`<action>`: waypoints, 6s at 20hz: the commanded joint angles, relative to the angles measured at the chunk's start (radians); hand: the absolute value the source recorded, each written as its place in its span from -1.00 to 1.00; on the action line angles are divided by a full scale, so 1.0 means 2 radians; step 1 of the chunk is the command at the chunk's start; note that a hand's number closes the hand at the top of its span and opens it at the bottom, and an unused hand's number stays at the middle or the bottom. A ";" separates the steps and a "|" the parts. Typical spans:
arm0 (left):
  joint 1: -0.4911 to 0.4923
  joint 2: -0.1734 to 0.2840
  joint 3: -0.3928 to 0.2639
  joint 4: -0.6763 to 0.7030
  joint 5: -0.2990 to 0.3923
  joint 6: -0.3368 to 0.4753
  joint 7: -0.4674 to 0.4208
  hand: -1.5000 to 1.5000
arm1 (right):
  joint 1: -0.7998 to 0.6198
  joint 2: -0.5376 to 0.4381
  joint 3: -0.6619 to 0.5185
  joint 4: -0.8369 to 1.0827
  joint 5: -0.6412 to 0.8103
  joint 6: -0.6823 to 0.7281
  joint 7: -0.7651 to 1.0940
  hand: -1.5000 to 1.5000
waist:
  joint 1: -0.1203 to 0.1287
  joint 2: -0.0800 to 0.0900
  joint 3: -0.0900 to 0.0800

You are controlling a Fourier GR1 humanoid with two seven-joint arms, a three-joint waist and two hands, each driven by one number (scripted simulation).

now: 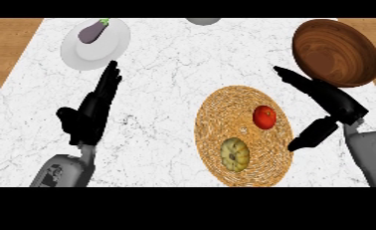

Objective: Pick the tomato from the placemat and place it in the bowl

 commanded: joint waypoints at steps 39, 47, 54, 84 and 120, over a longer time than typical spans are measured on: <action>0.006 -0.066 0.093 -0.013 -0.074 -0.097 0.028 0.00 | -0.013 0.119 -0.049 0.220 0.173 -0.042 -0.177 -1.00 | 0.004 0.001 0.000; -0.020 -0.093 0.103 0.002 -0.095 -0.082 0.036 0.00 | -0.012 0.136 -0.036 0.232 0.190 -0.020 -0.169 -1.00 | -0.001 0.000 0.000; -0.021 -0.079 0.106 0.010 -0.097 -0.097 0.035 0.00 | -0.014 0.119 0.026 0.237 0.263 -0.040 -0.281 1.00 | -0.001 0.000 0.000; 0.021 -0.096 0.096 -0.013 -0.103 -0.096 0.013 0.00 | -0.414 0.218 -0.071 0.338 0.459 -0.623 0.242 1.00 | 0.000 -0.003 -0.001; 0.012 -0.097 0.106 -0.017 -0.107 -0.106 0.020 0.00 | -0.407 -0.027 -0.146 0.562 0.515 -0.552 0.250 1.00 | 0.013 0.007 0.000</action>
